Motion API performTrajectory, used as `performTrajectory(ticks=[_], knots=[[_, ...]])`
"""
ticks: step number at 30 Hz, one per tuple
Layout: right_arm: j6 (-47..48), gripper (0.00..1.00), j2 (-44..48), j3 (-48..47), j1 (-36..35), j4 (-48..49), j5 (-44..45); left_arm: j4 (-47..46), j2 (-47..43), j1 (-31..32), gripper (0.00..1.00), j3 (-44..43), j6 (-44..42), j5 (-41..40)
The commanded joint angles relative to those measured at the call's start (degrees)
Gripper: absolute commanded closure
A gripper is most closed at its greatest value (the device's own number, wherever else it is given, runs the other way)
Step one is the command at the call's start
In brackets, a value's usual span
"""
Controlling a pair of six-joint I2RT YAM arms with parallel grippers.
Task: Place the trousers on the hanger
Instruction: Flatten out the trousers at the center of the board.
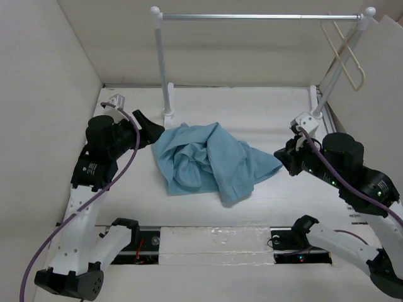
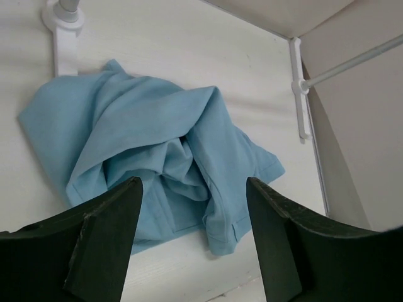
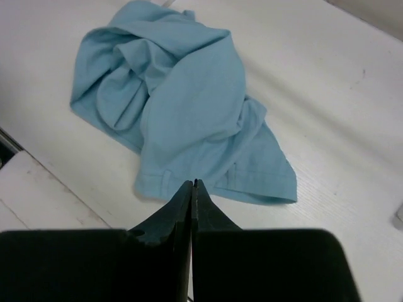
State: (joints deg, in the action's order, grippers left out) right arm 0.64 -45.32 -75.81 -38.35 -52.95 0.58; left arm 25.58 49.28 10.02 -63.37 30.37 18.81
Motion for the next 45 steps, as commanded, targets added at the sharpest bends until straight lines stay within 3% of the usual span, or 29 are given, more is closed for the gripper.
performTrajectory(ticks=[1, 3, 7, 8, 10, 11, 15, 19, 22, 23, 24, 27, 30, 35, 41, 42, 43, 44, 45], knots=[[1.37, 0.94, 0.59, -2.23, -0.32, -2.77, 2.33, 1.66, -0.06, 0.17, 0.37, -3.15, -0.66, -5.33], [3.65, 0.66, 0.50, -3.20, -0.32, -3.04, 0.57, 4.02, 1.08, -0.35, 0.35, -6.57, -1.27, -7.72], [5.24, 0.53, 0.32, -1.63, -0.32, -0.50, -8.81, 6.84, 3.46, -0.35, 0.40, -11.68, -0.32, -15.53], [5.85, 0.53, -0.38, -0.84, -0.32, 0.03, -9.97, 7.37, 4.33, -0.35, 0.41, -12.47, 0.04, -16.77], [5.86, 0.86, -0.91, 2.41, -0.32, 1.35, -11.73, 9.48, 5.12, -0.88, 0.51, -12.83, 0.74, -22.37], [5.69, 1.00, -1.61, 4.51, -0.93, 1.79, -12.18, 10.88, 6.08, -0.88, 0.68, -12.22, 1.00, -23.11], [5.16, 1.00, -2.32, 10.93, -2.25, 6.10, -14.03, 11.51, 7.76, -4.83, 1.00, -4.15, 1.80, -14.61], [3.40, 1.00, -4.42, 21.12, -4.62, 14.25, -14.46, 7.47, 6.01, -5.63, 0.98, 10.79, 5.57, -9.94], [0.86, 0.97, -8.88, 25.17, -10.76, 21.09, -13.24, 5.62, 2.76, -5.63, 0.70, 20.02, 8.38, -7.83], [-0.54, 0.89, -10.30, 26.49, -13.13, 22.70, -12.28, 5.27, 0.93, -5.63, 0.63, 23.44, 9.17, -7.30], [-0.56, 0.71, -11.88, 26.77, -15.50, 23.93, -10.62, 4.31, 0.21, -5.63, 0.51, 25.04, 9.88, -6.60], [-4.24, 0.35, -19.17, 25.72, -23.43, 26.23, -2.80, 1.94, -0.85, -0.63, 0.39, 29.00, 14.08, -6.85], [-7.05, 0.25, -24.80, 26.15, -24.93, 27.89, 3.37, -1.83, 1.52, 0.09, 0.36, 31.29, 15.77, -6.33], [-11.53, 0.25, -30.87, 25.80, -24.93, 29.48, 10.92, -7.03, 10.11, 0.09, 0.32, 32.79, 15.16, -10.10], [-17.07, 0.27, -35.97, 25.27, -24.93, 29.04, 19.45, -16.61, 18.46, 0.09, 0.32, 33.06, 13.75, -8.88], [-17.34, 0.31, -36.50, 25.27, -24.93, 29.30, 20.24, -18.71, 19.71, 0.09, 0.34, 33.05, 13.40, -8.44], [-17.87, 0.47, -38.51, 25.01, -24.93, 29.39, 22.08, -20.12, 21.72, 0.09, 0.43, 32.88, 13.23, -8.78], [-18.31, 0.48, -38.53, 24.75, -24.93, 29.39, 22.10, -20.13, 22.61, 0.09, 0.43, 32.62, 13.05, -8.79], [-18.48, 0.73, -38.70, 24.31, -24.93, 28.87, 22.88, -20.74, 23.23, 0.09, 0.58, 32.18, 12.79, -9.14]])
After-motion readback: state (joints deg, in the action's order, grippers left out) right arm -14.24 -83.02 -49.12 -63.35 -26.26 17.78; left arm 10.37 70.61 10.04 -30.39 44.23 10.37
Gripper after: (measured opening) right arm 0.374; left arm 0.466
